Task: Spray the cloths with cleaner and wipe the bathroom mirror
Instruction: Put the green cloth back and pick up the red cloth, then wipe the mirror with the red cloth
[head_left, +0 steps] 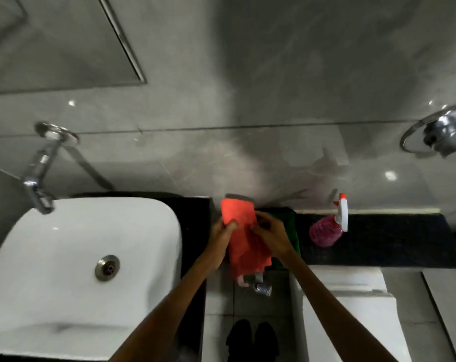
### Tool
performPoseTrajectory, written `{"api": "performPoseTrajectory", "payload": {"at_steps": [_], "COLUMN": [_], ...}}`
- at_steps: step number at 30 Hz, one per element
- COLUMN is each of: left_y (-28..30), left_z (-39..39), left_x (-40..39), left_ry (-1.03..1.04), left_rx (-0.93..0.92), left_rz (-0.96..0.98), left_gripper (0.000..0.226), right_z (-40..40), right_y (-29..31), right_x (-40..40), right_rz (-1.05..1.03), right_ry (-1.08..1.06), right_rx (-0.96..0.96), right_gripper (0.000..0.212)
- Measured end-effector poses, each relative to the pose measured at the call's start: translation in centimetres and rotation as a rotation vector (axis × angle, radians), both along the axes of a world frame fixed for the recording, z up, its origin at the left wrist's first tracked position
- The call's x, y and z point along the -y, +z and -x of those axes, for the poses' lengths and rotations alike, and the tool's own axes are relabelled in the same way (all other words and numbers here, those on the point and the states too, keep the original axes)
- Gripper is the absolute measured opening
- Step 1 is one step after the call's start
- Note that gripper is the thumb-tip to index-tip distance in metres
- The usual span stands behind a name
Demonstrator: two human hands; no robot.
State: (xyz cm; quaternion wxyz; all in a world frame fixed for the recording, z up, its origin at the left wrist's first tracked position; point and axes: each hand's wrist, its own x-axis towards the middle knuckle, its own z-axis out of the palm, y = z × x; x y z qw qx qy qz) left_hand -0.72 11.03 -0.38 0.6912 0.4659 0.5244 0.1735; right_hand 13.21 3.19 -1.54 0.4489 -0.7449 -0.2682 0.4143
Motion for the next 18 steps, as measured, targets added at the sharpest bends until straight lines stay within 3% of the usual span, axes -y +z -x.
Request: {"api": "performPoseTrajectory", "payload": {"at_steps": [3,7,12,15,18], "left_y": [8.4,20.9,37.9,46.1,53.4], "left_z": [3.5,7.4,11.9,14.1,16.5], "left_x": [-1.9,-5.7,-12.0,-15.1,-18.0], "left_ry": [0.034,0.051,0.097,0.099,0.059], "left_rx": [0.112,0.226,0.370,0.484,0.575], "left_rz": [-0.078,-0.271,-0.672,-0.825,-0.993], "left_gripper": [0.023,0.048,0.051,0.053,0.038], "right_z": [2.2,6.0,11.2,13.8,16.7], "right_y": [7.8,19.8,37.0,45.3,52.2], "right_x": [-1.5,-6.0,-13.2,-16.4,-19.1], "right_rz": [-0.197,-0.421,-0.820,-0.978,-1.160], "right_ry": [0.068,0.125,0.164,0.125,0.053], "right_rx": [-0.003,-0.036,0.281,0.376,0.516], "right_gripper": [0.034,0.040,0.040,0.044,0.049]}}
